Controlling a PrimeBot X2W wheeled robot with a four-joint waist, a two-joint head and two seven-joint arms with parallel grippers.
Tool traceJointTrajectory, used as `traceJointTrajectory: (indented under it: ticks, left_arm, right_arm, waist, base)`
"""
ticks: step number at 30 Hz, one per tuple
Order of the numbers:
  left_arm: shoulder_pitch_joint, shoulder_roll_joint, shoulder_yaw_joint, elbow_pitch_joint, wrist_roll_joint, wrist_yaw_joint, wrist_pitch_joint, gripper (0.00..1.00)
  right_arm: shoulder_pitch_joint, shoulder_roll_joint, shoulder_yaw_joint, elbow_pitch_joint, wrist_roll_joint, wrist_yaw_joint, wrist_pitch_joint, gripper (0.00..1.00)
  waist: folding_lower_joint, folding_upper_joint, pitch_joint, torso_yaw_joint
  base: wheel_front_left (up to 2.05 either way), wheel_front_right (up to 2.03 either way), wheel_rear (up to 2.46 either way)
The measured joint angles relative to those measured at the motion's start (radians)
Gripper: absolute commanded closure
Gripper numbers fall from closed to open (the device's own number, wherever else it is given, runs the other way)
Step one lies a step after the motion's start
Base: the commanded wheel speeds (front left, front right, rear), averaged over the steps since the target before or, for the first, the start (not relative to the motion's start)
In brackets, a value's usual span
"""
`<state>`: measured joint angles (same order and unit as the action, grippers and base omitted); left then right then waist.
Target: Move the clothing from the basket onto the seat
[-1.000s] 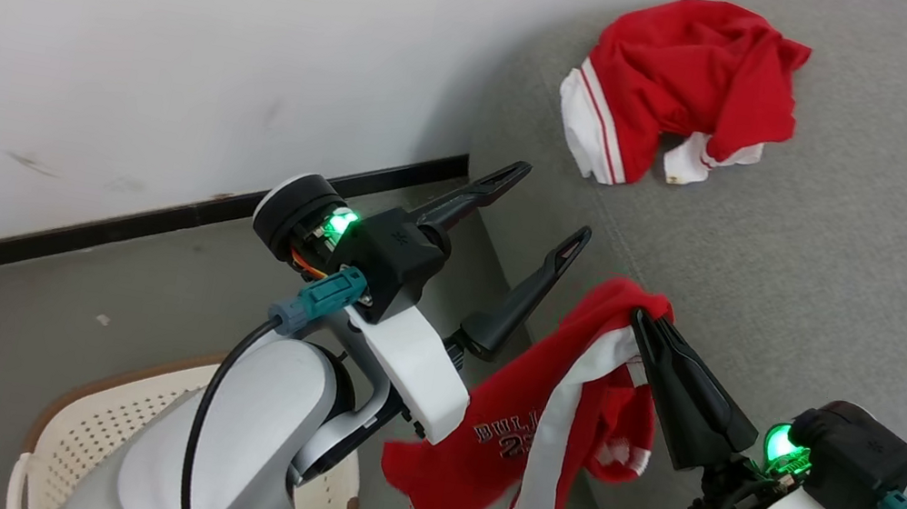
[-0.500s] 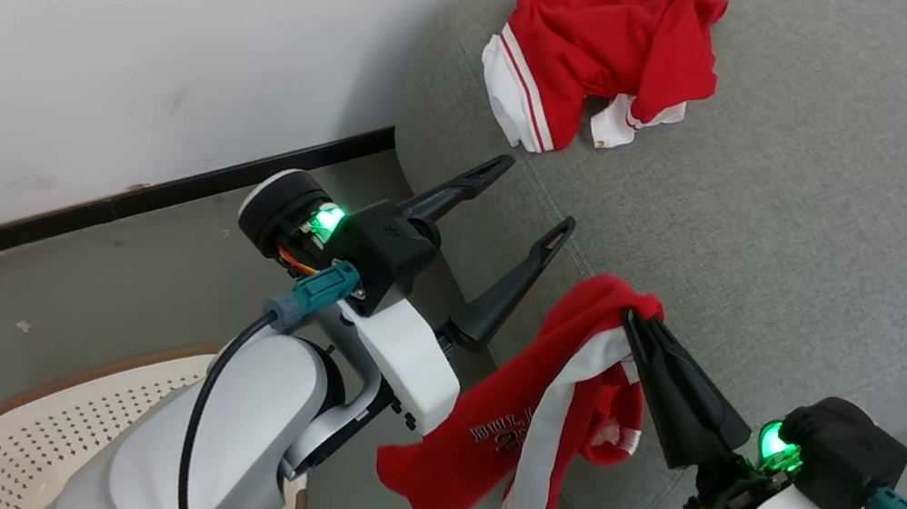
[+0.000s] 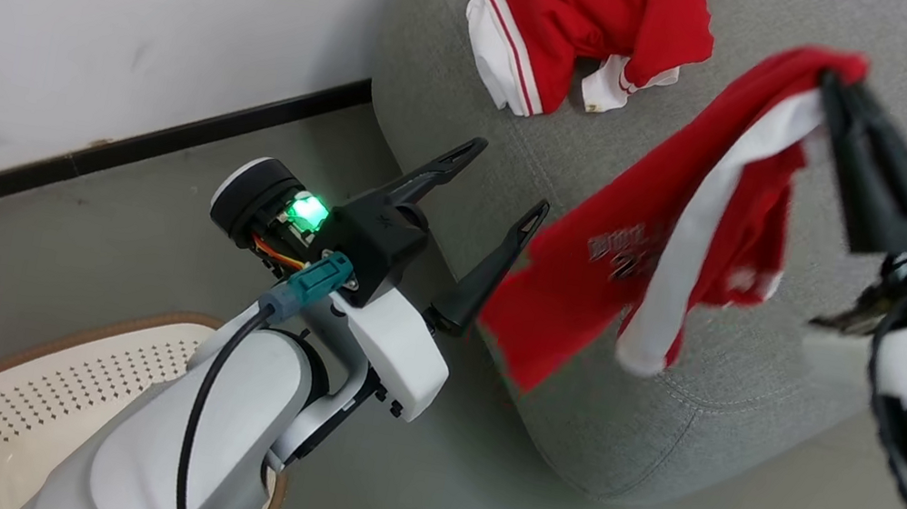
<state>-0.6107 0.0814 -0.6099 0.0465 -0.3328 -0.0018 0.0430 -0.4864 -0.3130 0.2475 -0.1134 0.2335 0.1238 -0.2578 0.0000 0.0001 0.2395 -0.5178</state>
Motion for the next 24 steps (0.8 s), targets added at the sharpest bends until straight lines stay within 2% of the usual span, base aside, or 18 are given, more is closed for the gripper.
traceJointTrajectory:
  ticks: [4,11,14,19,24]
  left_arm:
    - [0.000,0.013,-0.002,-0.013,0.014,0.009,0.018,0.00]
    - [-0.001,0.023,-0.006,-0.045,0.042,0.027,0.044,0.00]
    - [-0.007,0.037,-0.013,-0.056,0.063,0.036,0.060,0.00]
    - [-0.017,0.044,-0.017,-0.081,0.072,0.044,0.081,0.00]
    - [-0.019,0.051,-0.019,-0.101,0.081,0.049,0.100,0.00]
  right_arm:
    - [-0.098,-0.023,-0.036,0.033,0.004,0.000,0.000,1.00]
    - [-0.258,-0.092,-0.042,0.124,0.018,0.000,0.000,1.00]
    - [-0.327,-0.131,-0.041,0.168,0.017,0.000,0.000,1.00]
    - [-0.465,-0.239,-0.012,0.254,-0.046,0.000,0.000,1.00]
    - [-0.594,-0.289,0.008,0.338,-0.065,0.001,0.000,1.00]
  waist:
    - [0.0000,0.0000,0.028,0.006]
    - [0.0000,0.0000,0.084,0.028]
    - [0.0000,0.0000,0.109,0.039]
    - [0.0000,0.0000,0.155,0.060]
    - [0.0000,0.0000,0.204,0.081]
  base:
    - [0.00,0.00,0.00]
    - [0.00,0.00,0.00]
    - [0.00,0.00,0.00]
    - [0.00,0.00,0.00]
    - [0.00,0.00,0.00]
